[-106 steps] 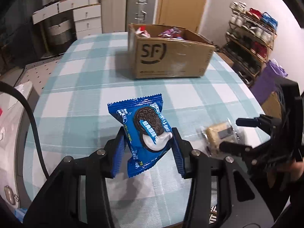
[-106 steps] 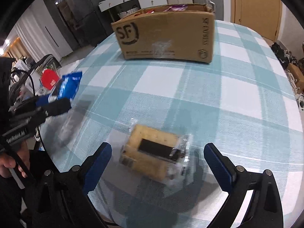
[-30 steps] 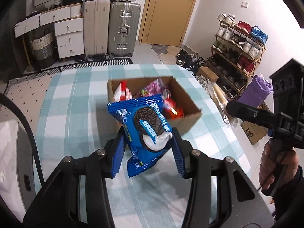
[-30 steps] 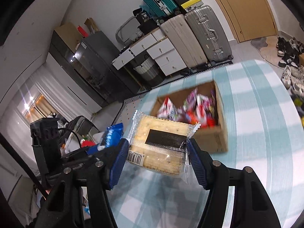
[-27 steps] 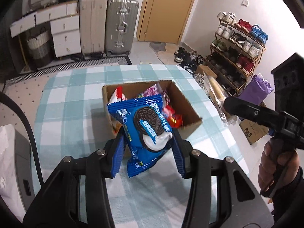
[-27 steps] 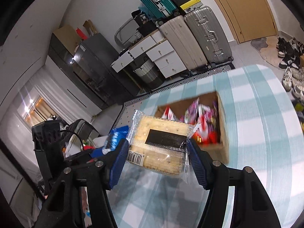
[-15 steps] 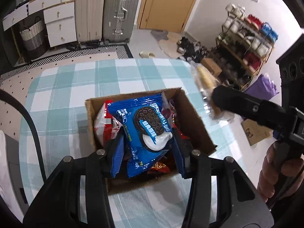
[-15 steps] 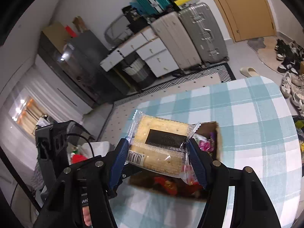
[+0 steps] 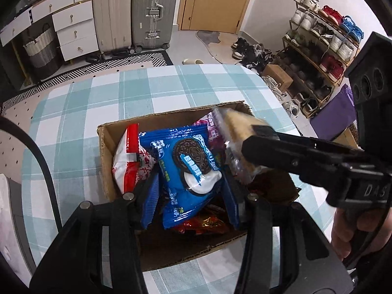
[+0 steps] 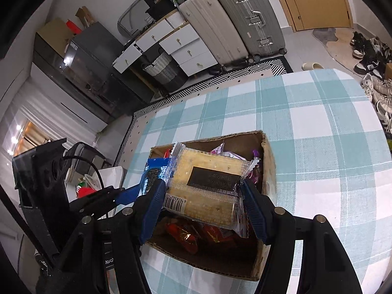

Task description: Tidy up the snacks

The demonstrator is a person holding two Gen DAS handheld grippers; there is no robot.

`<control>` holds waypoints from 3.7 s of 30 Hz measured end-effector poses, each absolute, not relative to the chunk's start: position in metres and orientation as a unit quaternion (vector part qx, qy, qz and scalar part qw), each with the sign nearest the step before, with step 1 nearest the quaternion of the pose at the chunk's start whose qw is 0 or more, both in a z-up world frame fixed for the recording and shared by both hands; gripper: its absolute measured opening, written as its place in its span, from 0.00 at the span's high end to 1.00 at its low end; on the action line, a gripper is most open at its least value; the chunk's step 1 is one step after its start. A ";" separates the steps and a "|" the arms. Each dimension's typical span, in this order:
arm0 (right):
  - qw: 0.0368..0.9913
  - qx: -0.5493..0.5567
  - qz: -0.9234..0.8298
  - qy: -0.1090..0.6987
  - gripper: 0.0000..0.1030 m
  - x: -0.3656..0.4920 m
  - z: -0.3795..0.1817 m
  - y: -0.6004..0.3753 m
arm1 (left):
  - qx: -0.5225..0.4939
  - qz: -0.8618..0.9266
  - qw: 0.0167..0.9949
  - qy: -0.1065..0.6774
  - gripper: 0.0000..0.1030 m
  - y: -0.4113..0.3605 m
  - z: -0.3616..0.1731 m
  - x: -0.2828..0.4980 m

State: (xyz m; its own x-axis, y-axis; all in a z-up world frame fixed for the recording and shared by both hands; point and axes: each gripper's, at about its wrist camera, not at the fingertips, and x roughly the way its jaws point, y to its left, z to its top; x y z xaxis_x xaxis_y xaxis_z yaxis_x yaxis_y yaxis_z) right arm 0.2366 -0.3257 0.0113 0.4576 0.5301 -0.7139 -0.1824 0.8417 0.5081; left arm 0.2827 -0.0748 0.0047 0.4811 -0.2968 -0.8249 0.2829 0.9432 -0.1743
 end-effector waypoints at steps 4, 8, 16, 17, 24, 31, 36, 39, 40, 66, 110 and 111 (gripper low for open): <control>0.842 0.171 0.200 0.472 0.36 0.237 0.012 -0.323 | -0.008 -0.164 0.861 0.482 0.58 -0.070 0.004 0.282; 0.843 0.171 0.199 0.469 0.36 0.237 0.015 -0.324 | -0.012 -0.166 0.863 0.478 0.56 -0.066 0.008 0.279; 0.855 0.160 0.186 0.456 0.30 0.231 0.026 -0.326 | -0.024 -0.155 0.866 0.475 0.31 -0.053 0.019 0.271; 0.856 0.157 0.186 0.456 0.28 0.230 0.028 -0.325 | -0.023 -0.151 0.867 0.474 0.29 -0.052 0.020 0.269; 0.864 0.155 0.185 0.442 0.27 0.220 0.046 -0.324 | -0.025 -0.131 0.879 0.457 0.22 -0.035 0.043 0.253; 0.880 0.163 0.199 0.399 0.26 0.184 0.072 -0.328 | -0.046 -0.109 0.897 0.425 0.13 -0.014 0.066 0.211; 0.894 0.167 0.204 0.363 0.16 0.144 0.083 -0.335 | -0.040 -0.091 0.922 0.375 0.01 -0.003 0.081 0.167; 0.905 0.160 0.198 0.340 0.05 0.118 0.088 -0.337 | -0.054 -0.086 0.929 0.356 0.01 0.006 0.088 0.142; 0.909 0.155 0.197 0.333 0.04 0.109 0.090 -0.338 | -0.061 -0.083 0.931 0.351 0.01 0.009 0.091 0.134; 0.979 0.035 0.075 0.189 0.00 -0.073 0.041 -0.358 | -0.021 0.018 0.981 0.193 0.01 0.046 0.064 -0.053; 0.976 0.019 0.095 0.194 0.00 -0.070 0.021 -0.341 | -0.026 0.012 0.975 0.219 0.01 0.039 0.031 -0.039; 0.976 0.019 0.094 0.193 0.00 -0.070 0.021 -0.341 | -0.026 0.011 0.975 0.220 0.01 0.040 0.032 -0.040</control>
